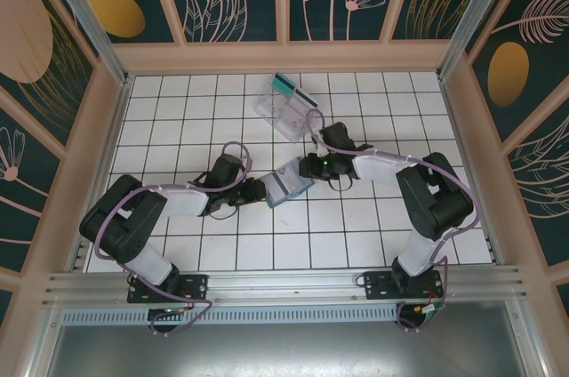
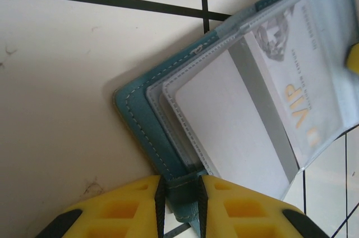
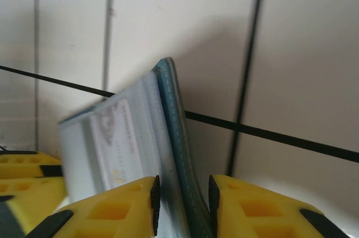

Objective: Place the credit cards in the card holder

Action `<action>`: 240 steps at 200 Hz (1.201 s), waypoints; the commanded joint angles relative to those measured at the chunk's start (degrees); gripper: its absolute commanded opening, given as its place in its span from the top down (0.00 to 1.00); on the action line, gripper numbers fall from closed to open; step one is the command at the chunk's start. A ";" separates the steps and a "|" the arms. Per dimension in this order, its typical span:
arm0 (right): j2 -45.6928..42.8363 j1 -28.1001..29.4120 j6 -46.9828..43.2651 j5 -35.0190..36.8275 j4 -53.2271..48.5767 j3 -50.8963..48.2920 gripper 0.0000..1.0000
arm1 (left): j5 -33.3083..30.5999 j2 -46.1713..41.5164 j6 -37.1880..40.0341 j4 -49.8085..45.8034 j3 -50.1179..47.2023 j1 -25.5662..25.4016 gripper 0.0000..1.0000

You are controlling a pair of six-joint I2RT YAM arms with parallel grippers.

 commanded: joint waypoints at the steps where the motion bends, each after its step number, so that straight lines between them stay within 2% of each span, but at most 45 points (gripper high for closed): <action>1: -1.68 4.05 -1.60 -0.45 -2.90 2.72 0.69 | 0.33 2.96 0.17 -0.26 0.99 -0.60 0.75; 86: 0.37 10.45 -3.46 5.60 -6.87 6.90 0.69 | 0.16 3.31 0.32 -0.24 0.82 -0.56 0.75; 107: 1.00 11.52 -4.13 7.03 -7.62 7.60 0.65 | 0.16 3.14 0.20 -0.26 0.84 -0.58 0.75; 130: 1.98 11.36 -4.42 8.32 -8.27 7.57 0.64 | -0.42 2.42 0.97 -1.77 1.19 -0.57 0.75; 139: 2.07 11.26 -4.32 9.01 -8.43 7.42 0.64 | -1.20 1.81 1.48 -2.85 1.36 -0.60 0.73; 163: 1.96 10.60 -4.00 8.57 -7.56 6.65 0.64 | -4.25 -0.13 3.13 -6.60 1.80 -0.55 0.59; 186: 1.87 10.82 -4.65 7.39 -6.81 6.44 0.61 | -5.23 -1.43 3.69 -7.40 1.55 -0.52 0.58; 200: 1.81 11.39 -5.87 6.79 -6.77 6.81 0.57 | -5.03 -1.13 3.38 -7.22 1.71 -0.53 0.59; 218: 2.15 11.48 -6.64 4.15 -6.78 7.09 0.56 | -6.31 -2.69 1.73 -6.04 0.51 -0.51 0.69; 227: 2.33 11.25 -6.73 2.36 -6.31 6.81 0.56 | -8.42 -4.83 1.06 -6.28 0.09 -0.32 0.75; 240: 2.02 11.10 -6.65 2.31 -6.15 6.20 0.55 | -12.15 -8.96 0.75 -7.81 -0.21 0.00 0.76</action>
